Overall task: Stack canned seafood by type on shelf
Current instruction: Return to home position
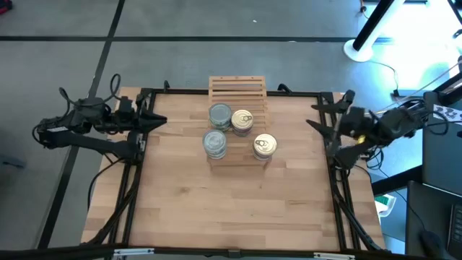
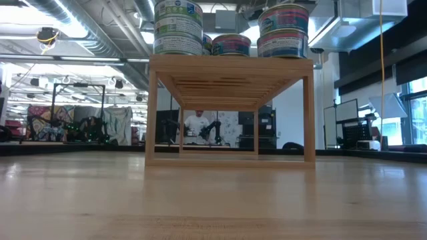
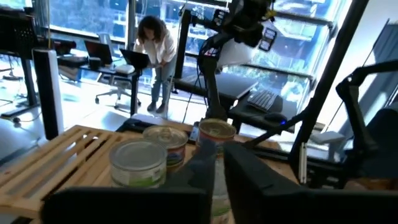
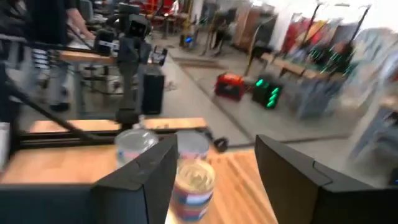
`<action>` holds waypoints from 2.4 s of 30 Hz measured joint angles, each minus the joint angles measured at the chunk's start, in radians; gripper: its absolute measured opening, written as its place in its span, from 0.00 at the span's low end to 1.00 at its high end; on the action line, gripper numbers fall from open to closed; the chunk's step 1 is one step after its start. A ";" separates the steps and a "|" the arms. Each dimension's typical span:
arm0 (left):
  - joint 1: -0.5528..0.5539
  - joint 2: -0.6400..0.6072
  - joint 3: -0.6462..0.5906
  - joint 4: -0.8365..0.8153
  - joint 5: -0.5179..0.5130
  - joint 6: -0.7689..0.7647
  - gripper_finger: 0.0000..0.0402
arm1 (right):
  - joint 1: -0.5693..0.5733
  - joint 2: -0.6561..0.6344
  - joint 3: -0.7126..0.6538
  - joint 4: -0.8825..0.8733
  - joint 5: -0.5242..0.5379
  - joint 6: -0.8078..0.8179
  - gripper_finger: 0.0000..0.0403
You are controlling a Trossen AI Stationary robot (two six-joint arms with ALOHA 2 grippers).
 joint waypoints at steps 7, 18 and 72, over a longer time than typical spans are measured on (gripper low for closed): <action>0.000 -0.063 -0.143 0.052 0.000 0.029 0.03 | 0.001 -0.102 -0.101 -0.106 -0.123 0.183 0.54; 0.000 -0.326 -0.454 0.202 0.002 -0.005 0.01 | 0.000 -0.419 -0.556 0.146 -0.294 0.202 0.54; 0.000 -0.467 -0.914 0.464 0.133 0.124 0.01 | -0.538 -0.614 -1.329 0.627 -0.696 0.197 0.54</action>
